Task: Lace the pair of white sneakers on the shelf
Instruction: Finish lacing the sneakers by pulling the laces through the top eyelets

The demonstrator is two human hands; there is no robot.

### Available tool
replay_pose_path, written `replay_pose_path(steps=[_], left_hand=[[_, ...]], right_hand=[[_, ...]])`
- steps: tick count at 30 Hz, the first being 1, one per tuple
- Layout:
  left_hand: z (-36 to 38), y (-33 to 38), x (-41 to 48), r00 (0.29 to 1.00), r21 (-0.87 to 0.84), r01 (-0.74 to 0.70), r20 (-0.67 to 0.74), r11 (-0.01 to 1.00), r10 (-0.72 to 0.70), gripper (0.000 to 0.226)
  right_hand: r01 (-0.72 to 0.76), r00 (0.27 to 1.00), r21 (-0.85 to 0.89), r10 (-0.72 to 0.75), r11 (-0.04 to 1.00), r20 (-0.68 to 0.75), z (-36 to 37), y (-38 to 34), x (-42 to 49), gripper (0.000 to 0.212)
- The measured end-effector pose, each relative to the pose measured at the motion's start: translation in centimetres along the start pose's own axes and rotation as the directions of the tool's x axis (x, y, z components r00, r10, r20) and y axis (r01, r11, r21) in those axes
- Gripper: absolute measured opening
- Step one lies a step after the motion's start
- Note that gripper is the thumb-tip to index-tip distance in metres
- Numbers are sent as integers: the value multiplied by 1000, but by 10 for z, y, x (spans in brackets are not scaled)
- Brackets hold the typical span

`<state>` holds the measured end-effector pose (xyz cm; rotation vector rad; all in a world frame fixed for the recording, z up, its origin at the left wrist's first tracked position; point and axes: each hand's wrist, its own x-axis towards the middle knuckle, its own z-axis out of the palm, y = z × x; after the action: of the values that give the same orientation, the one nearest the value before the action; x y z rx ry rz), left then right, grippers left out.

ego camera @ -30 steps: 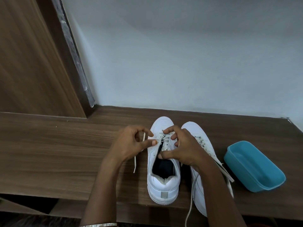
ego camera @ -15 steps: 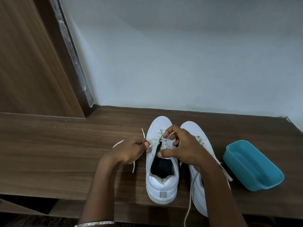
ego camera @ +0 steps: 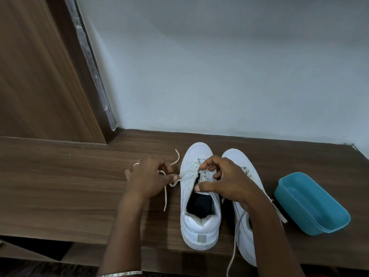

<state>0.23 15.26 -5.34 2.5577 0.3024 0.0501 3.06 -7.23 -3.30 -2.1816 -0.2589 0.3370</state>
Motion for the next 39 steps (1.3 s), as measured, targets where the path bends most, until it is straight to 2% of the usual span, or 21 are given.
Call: replay_pose_path(steps=[4, 9, 12, 15, 17, 19, 21, 22, 24, 27, 29, 31, 32, 33, 35, 37, 39], left_hand=[[9, 24, -4, 1000, 105, -23, 22, 994, 20, 26], [5, 23, -3, 998, 47, -15, -54, 999, 17, 20], [-9, 21, -6, 992, -69, -48, -120, 996, 39, 13], [-23, 15, -6, 988, -260, -134, -105, 956, 110, 22], [-30, 15, -7, 973, -476, -219, -42, 852, 226, 37], [-34, 25, -12, 953, -670, -235, -18, 704, 301, 38], [-37, 34, -16, 959, -755, -236, -79, 612, 273, 35], [-37, 36, -17, 968, -788, -220, -104, 575, 227, 34], [-39, 31, -16, 989, -855, -146, -110, 498, 101, 34], [-42, 17, -12, 999, -961, 12, -2, 276, -49, 35], [-41, 14, -10, 994, -992, 92, 86, 84, -71, 32], [-40, 18, -6, 989, -987, 137, 142, -88, -50, 30], [-39, 20, -5, 988, -977, 148, 153, -153, -22, 29], [-39, 25, -4, 987, -965, 159, 158, -207, 21, 28], [-37, 35, -5, 983, -941, 170, 141, -291, 118, 27], [-36, 45, -7, 977, -926, 175, 120, -336, 178, 24], [-36, 51, -8, 978, -926, 165, 108, -341, 179, 22]], right_hand=[[-1, 1000, 0, 1, 1000, -1, 0, -1, 1, 45], [6, 1000, 22, -6, 1000, 12, -2, -3, -3, 45], [64, 998, 16, -63, 998, -23, -2, -6, -4, 44], [182, 974, 21, -178, 983, -139, 4, -13, -2, 35], [259, 954, 74, -243, 963, -175, 12, -22, -2, 31], [329, 941, 103, -316, 939, -122, 22, -32, -1, 25], [374, 927, 135, -368, 918, -67, 29, -38, -2, 12], [385, 923, 140, -377, 912, -84, 30, -38, -1, 12], [367, 924, 167, -339, 915, -177, 27, -36, 1, 18], [279, 911, 281, -160, 918, -380, 15, -28, 3, 8], [241, 868, 301, -66, 923, -492, 10, -25, 3, 9], [254, 830, 309, -42, 917, -556, 6, -28, 0, 11], [276, 848, 336, -63, 900, -526, 5, -32, -1, 9], [292, 892, 385, -104, 876, -439, 5, -38, -5, 7], [294, 954, 388, -245, 874, -172, 11, -48, -11, 6], [324, 942, 229, -335, 918, 10, 23, -50, -11, 16], [360, 920, 164, -378, 919, 100, 31, -49, -10, 11]])
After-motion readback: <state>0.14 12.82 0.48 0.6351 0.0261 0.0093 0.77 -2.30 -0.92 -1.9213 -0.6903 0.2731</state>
